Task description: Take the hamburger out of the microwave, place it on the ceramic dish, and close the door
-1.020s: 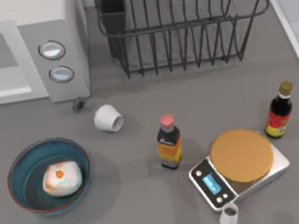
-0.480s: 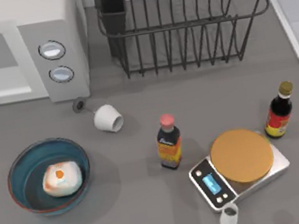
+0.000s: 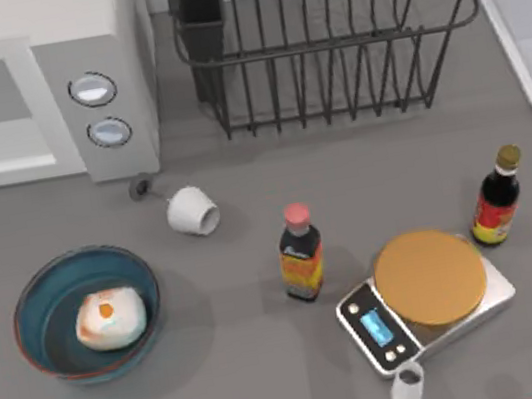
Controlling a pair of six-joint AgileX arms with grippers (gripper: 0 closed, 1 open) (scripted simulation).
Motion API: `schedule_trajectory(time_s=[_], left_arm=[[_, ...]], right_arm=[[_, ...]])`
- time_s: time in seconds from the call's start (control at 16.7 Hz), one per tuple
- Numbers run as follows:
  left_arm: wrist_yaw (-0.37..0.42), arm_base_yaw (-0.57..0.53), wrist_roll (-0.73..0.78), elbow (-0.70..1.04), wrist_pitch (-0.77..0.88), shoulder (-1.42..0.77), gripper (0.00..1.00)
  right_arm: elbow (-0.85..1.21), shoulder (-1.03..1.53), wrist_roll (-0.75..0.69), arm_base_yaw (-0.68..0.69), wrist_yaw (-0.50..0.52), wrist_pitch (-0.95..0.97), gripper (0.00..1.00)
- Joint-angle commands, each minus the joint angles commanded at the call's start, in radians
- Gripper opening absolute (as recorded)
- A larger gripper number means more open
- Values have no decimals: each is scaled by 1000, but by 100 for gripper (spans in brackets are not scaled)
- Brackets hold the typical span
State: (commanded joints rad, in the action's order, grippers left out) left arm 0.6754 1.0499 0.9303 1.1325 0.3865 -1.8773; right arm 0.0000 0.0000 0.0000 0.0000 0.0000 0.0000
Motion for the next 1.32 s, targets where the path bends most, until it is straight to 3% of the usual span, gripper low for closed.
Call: schedule_trajectory(time_s=[0.72, 1.08, 1.32], left_arm=[[-80, -165, -178, -367, -180, 302, 0], [-81, -166, -190, -385, -185, 307, 0], [-124, -232, -245, -448, -221, 390, 0]], right_arm=[[0, 0, 0, 0, 0, 0, 100], [0, 0, 0, 0, 0, 0, 100], [0, 0, 0, 0, 0, 0, 100]])
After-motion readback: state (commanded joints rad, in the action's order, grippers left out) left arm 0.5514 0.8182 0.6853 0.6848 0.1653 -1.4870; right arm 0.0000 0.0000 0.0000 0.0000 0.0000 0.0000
